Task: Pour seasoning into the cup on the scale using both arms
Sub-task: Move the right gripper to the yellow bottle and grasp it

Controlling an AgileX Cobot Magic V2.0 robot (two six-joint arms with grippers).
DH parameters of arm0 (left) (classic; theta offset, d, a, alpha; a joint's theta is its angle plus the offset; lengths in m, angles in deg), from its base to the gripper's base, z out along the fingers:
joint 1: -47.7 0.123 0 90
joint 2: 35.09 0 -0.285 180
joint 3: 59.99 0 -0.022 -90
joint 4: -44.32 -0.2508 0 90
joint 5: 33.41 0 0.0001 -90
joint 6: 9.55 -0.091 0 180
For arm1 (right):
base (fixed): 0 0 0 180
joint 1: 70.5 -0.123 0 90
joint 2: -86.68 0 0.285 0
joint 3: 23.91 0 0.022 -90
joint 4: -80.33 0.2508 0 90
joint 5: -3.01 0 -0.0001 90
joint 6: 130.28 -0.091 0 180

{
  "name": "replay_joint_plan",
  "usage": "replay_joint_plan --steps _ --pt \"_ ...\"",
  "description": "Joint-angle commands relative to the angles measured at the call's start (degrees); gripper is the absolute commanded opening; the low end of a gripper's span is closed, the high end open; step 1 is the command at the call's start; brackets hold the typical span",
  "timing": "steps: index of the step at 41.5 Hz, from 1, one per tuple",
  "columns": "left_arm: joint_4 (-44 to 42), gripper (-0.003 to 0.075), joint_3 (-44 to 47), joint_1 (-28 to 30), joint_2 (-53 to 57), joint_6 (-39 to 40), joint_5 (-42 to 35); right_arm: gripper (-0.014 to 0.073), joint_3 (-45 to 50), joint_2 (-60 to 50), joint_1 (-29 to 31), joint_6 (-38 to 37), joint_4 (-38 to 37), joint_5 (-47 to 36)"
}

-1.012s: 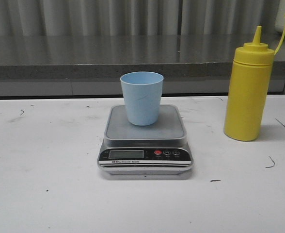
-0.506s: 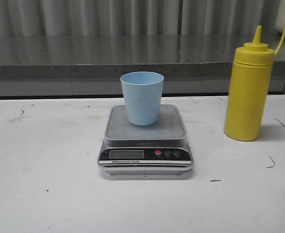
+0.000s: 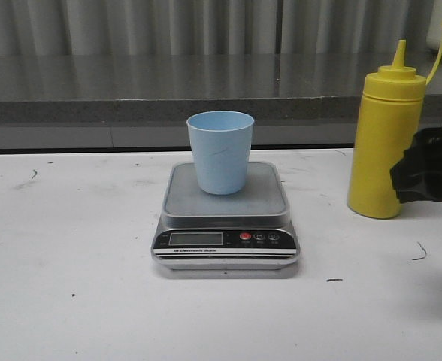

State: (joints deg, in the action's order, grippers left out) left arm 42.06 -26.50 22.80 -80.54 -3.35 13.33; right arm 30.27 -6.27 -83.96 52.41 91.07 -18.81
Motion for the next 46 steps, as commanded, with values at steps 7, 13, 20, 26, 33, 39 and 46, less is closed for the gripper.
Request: replay_joint_plan --steps 7,13,20,26,33,39,46 --pt "0.29 0.0388 -1.34 -0.44 0.01 0.61 -3.99 0.061 -1.46 7.8 -0.05 -0.85 -2.13 -18.67" --pt "0.29 0.0388 -1.34 -0.44 0.01 0.61 -3.99 0.061 -1.46 12.59 -0.05 -1.06 -2.15 -28.79" --pt "0.29 0.0388 -1.34 -0.44 0.01 0.61 -3.99 0.061 -1.46 17.73 -0.05 -1.06 -2.21 -40.39" --pt "0.29 0.0388 -1.34 -0.44 0.01 0.61 -3.99 0.0612 -2.08 22.27 -0.05 -1.11 -2.26 -48.7" --pt "0.29 0.0388 -1.34 -0.44 0.01 0.61 -3.99 0.0612 -4.56 26.33 -0.05 -1.64 -2.9 -50.89" --pt "0.29 0.0388 -1.34 -0.44 0.01 0.61 -3.99 0.0612 -7.39 28.89 0.0 -1.64 -2.9 -51.02" --pt "0.29 0.0388 -1.34 -0.44 0.01 0.61 -3.99 0.0612 -11.54 31.16 0.06 -1.64 -2.84 -50.21"
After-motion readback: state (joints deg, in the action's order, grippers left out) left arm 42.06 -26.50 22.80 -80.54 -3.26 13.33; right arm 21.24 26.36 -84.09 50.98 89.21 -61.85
